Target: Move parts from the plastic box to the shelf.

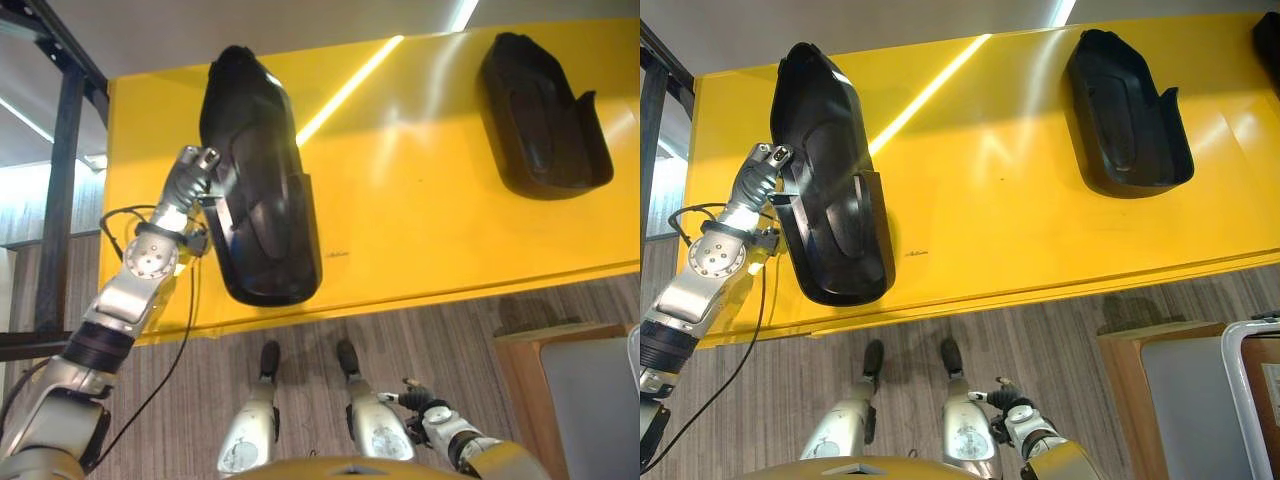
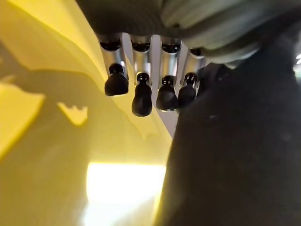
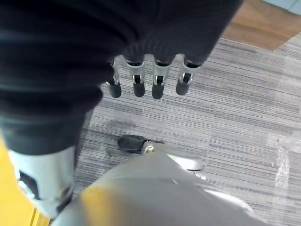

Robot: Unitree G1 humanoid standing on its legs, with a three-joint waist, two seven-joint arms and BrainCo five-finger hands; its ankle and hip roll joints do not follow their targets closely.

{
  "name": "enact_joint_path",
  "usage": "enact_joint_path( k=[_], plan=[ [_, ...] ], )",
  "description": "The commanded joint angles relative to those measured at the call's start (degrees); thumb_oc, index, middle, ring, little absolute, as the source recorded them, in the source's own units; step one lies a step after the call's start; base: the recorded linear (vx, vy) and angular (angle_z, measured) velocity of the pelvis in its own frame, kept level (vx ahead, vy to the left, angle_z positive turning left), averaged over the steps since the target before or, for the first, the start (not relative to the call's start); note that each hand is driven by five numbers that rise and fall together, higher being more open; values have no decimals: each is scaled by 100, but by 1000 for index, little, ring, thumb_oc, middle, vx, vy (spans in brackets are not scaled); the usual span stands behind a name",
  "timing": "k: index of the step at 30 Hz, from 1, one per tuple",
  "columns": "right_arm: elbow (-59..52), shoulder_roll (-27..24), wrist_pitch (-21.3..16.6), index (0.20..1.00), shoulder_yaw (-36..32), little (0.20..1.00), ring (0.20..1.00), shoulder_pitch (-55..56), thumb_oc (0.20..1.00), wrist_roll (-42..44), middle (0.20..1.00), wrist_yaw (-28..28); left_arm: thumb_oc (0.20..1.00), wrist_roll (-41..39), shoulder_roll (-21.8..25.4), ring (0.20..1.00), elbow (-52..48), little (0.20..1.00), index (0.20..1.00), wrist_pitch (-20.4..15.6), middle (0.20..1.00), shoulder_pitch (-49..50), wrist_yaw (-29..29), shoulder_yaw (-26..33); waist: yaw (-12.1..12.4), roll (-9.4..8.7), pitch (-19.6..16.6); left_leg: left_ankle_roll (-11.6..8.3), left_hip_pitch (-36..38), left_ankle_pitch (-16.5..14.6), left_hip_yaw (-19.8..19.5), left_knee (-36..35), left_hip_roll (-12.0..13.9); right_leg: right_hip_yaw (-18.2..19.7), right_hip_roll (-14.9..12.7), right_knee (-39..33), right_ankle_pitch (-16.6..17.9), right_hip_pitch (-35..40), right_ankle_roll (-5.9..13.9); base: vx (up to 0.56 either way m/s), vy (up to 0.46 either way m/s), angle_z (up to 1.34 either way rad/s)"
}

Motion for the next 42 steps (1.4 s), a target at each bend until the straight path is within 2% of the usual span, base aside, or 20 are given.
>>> enact_joint_path(
  k=[1,3,4,6,8,22,24,31,34,35,36,37,38,39,40,42],
  plan=[
    [-24,254,-101,1000,144,1000,1000,216,1000,94,1000,-9,200,524,229,200,-76,200,200,-128,200,-376,219,388,23,-98,-217,166,-14,-269,-92,0,-22,-163,-174,9,-343,14,62,0,0,0],
    [-97,240,-143,1000,173,1000,1000,232,1000,53,1000,-52,200,670,205,200,-7,200,200,-82,200,-371,280,431,12,-116,-203,164,-16,-264,-79,-4,-16,-157,-168,9,-343,11,60,0,0,0],
    [-98,239,-143,1000,173,1000,1000,232,1000,53,1000,-52,288,671,204,288,-7,288,288,-82,288,-371,281,431,13,-115,-203,164,-17,-264,-78,-4,-16,-157,-168,9,-343,11,60,0,0,0],
    [-207,223,-192,1000,188,1000,1000,234,1000,36,1000,-129,884,769,137,884,68,884,884,-48,884,-417,373,480,-4,-130,-182,160,-38,-254,-50,-1,-2,-156,-162,9,-336,-14,56,0,0,0],
    [-224,221,-200,1000,198,1000,1000,239,1000,21,1000,-131,1000,797,125,1000,89,1000,1000,-30,1000,-423,390,492,-7,-133,-179,159,-43,-253,-40,-2,-1,-155,-159,9,-333,-22,56,0,0,0],
    [-104,347,-185,1000,150,1000,1000,355,1000,11,1000,-158,1000,812,-403,1000,-62,1000,1000,13,1000,-350,596,700,-23,-190,-182,157,-14,-276,19,9,30,-120,-138,9,-365,-12,41,2,0,0],
    [-10,375,-111,1000,99,1000,1000,430,1000,-34,1000,-181,1000,651,-578,1000,-371,1000,1000,-53,1000,-172,600,807,5,-160,-283,148,149,-333,3,15,35,-170,-138,9,-448,170,33,59,0,-1],
    [-9,388,-72,1000,-20,1000,1000,533,1000,-77,1000,-121,1000,847,-415,1000,-856,1000,1000,-77,1000,291,579,1135,82,-173,-651,140,633,-557,-20,76,51,-330,-178,41,-616,705,1,69,10,9],
    [-9,397,-61,1000,-80,1000,1000,538,1000,-73,1000,-76,1000,445,-413,1000,-1552,1000,1000,-384,1000,746,483,1430,151,-271,-953,149,845,-677,-105,206,35,-429,-201,129,-700,977,-3,22,38,15],
    [-15,392,-66,1000,-90,1000,1000,544,1000,-71,1000,-61,743,427,-336,743,-1723,743,743,-431,743,889,312,1438,168,-295,-1037,153,910,-714,-131,220,34,-449,-203,153,-733,1043,1,26,24,26],
    [-16,394,-66,1000,-85,1000,1000,549,1000,-71,1000,-61,558,426,-335,558,-1735,558,558,-425,558,903,308,1446,162,-297,-1041,153,910,-715,-133,221,32,-452,-205,153,-734,1045,2,42,22,12],
    [-19,386,-72,1000,-91,1000,1000,571,1000,-69,1000,-42,235,474,-202,235,-1918,235,235,-455,235,1020,183,1472,176,-323,-1111,157,957,-742,-144,226,34,-460,-209,175,-758,1092,5,58,44,8],
    [-28,392,-64,1000,-109,1000,1000,622,1000,-69,1000,-9,200,177,-8,200,-2359,200,200,-600,200,1391,-109,1555,237,-373,-1251,170,1057,-815,-151,255,23,-491,-234,213,-804,1206,25,59,44,4],
    [-30,395,-64,1000,-101,1000,1000,628,1000,-69,1000,-9,200,172,-5,200,-2373,200,200,-594,200,1410,-115,1568,232,-376,-1253,172,1064,-817,-149,255,22,-490,-235,210,-805,1212,26,61,55,5],
    [-51,384,-65,1000,-148,1000,1000,648,1000,-57,1000,5,200,-19,186,200,-2668,200,200,-655,200,1643,-388,1630,273,-402,-1312,184,1118,-854,-152,259,16,-494,-252,210,-803,1266,43,38,40,4],
    [-74,417,-54,1000,-124,1000,1000,721,1000,-68,1000,67,200,-666,338,200,-3101,200,200,-774,200,2185,-691,1846,309,-445,-1398,214,1223,-911,-111,245,8,-471,-295,198,-792,1340,73,34,66,6]
  ],
)
